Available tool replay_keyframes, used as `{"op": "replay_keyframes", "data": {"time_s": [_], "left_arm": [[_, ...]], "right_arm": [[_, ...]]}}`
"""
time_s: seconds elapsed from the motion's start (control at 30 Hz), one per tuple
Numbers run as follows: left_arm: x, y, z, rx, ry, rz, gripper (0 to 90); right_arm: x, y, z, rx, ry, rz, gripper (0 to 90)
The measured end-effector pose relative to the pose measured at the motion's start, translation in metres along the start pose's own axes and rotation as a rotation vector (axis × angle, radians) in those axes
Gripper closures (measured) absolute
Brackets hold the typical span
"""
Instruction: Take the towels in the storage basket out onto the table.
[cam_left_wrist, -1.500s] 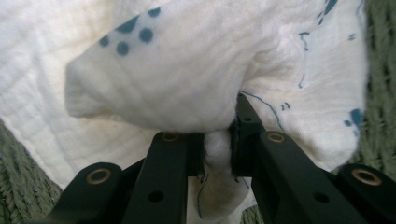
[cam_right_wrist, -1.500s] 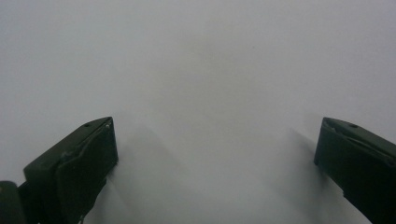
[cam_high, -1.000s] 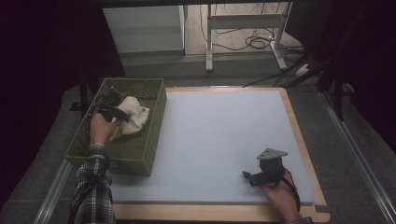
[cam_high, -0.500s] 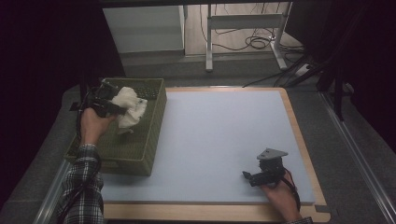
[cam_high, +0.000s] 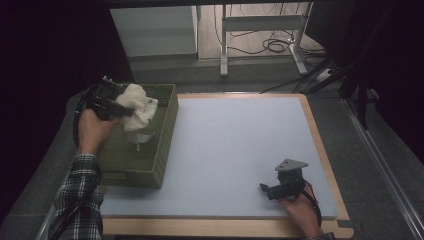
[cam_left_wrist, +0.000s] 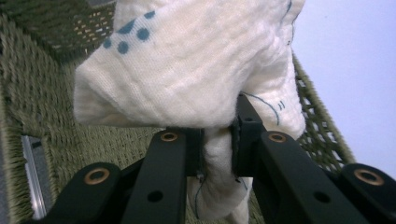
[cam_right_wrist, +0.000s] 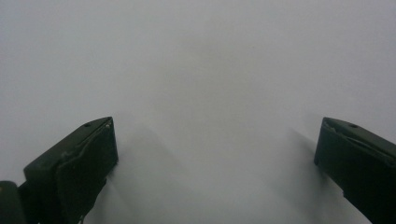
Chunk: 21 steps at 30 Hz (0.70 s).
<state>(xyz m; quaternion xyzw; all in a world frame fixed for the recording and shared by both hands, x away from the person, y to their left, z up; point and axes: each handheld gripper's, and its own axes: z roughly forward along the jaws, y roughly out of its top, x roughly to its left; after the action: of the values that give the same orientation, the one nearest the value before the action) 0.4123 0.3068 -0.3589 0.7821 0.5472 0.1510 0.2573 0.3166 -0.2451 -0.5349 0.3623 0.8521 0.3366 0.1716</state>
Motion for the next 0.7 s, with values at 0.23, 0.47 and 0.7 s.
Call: {"op": "replay_keyframes", "data": {"time_s": [0.23, 0.47, 0.7], "left_arm": [[-0.01, 0.007, -0.019, -0.011, -0.014, 0.031, 78.3], [-0.019, 0.013, -0.035, -0.022, -0.025, 0.056, 78.1], [-0.03, 0.02, -0.047, -0.029, -0.044, 0.075, 78.0]], "right_arm": [[0.0, 0.0, 0.0, 0.0, 0.0, 0.0, 0.0], [0.0, 0.0, 0.0, 0.0, 0.0, 0.001, 0.0], [0.0, 0.0, 0.0, 0.0, 0.001, 0.0, 0.0]]}}
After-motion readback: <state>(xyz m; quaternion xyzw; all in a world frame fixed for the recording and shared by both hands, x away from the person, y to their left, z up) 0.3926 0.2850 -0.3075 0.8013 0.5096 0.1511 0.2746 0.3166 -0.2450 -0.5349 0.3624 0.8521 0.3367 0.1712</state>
